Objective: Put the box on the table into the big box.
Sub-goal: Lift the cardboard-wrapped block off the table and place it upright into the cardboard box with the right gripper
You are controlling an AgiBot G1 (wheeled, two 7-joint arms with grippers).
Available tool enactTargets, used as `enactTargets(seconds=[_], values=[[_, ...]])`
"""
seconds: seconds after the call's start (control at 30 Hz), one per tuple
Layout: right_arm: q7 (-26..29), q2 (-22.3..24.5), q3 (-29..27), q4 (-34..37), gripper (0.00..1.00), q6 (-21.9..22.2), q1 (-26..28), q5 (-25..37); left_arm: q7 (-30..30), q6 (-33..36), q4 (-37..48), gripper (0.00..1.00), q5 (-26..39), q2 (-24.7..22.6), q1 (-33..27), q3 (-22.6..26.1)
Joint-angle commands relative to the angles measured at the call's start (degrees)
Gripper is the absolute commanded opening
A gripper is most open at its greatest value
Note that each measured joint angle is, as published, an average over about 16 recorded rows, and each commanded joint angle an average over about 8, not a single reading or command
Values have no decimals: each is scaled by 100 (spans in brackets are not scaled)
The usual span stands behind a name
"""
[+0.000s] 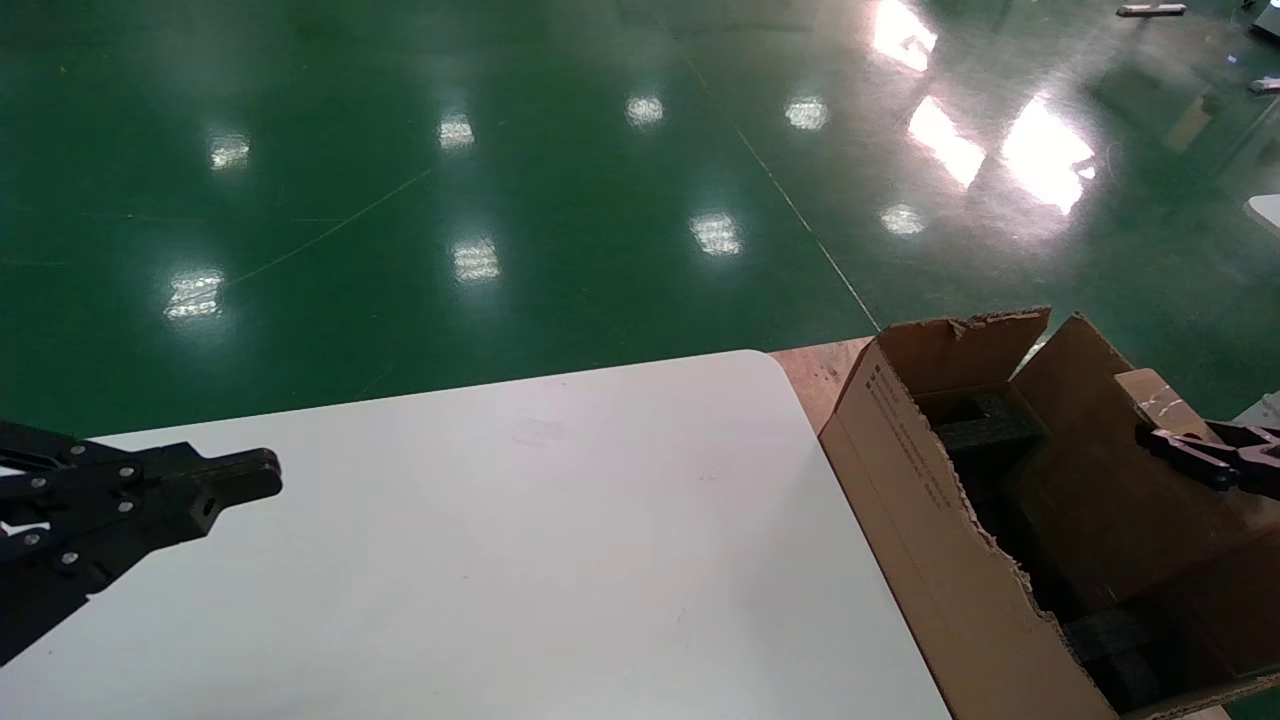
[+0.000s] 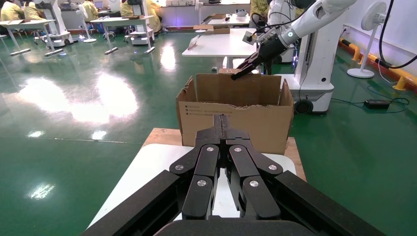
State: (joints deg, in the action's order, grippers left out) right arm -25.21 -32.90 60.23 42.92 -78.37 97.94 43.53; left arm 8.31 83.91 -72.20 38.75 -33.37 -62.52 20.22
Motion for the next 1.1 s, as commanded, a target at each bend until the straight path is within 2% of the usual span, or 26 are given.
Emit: enactTargets(seconds=[0.03,0.13,0.17,0.2,0.5,0.97,1.0,1.1], values=[[18,3,-20,-40,0,52,-19,-17,0,0,0,49,0,0,0,0],[55,17,-55,-125,0,130,-61,-38,0,0,0,87,0,0,0,0],[68,20,-68,-152,0,154,-76,-43,0,0,0,95,0,0,0,0],[83,23,-82,-180,0,181,-94,-49,0,0,0,100,0,0,0,0],[260,24,-276,-490,0,433,-369,-76,0,0,0,100,-1,0,0,1],[542,121,-421,-878,1,595,-674,-12,-1,-1,0,100,-1,1,0,2],[554,123,-423,-901,10,597,-684,-5,-1,-1,0,100,-1,1,0,2],[578,126,-429,-951,48,600,-708,9,-1,-1,0,100,-1,1,0,2]])
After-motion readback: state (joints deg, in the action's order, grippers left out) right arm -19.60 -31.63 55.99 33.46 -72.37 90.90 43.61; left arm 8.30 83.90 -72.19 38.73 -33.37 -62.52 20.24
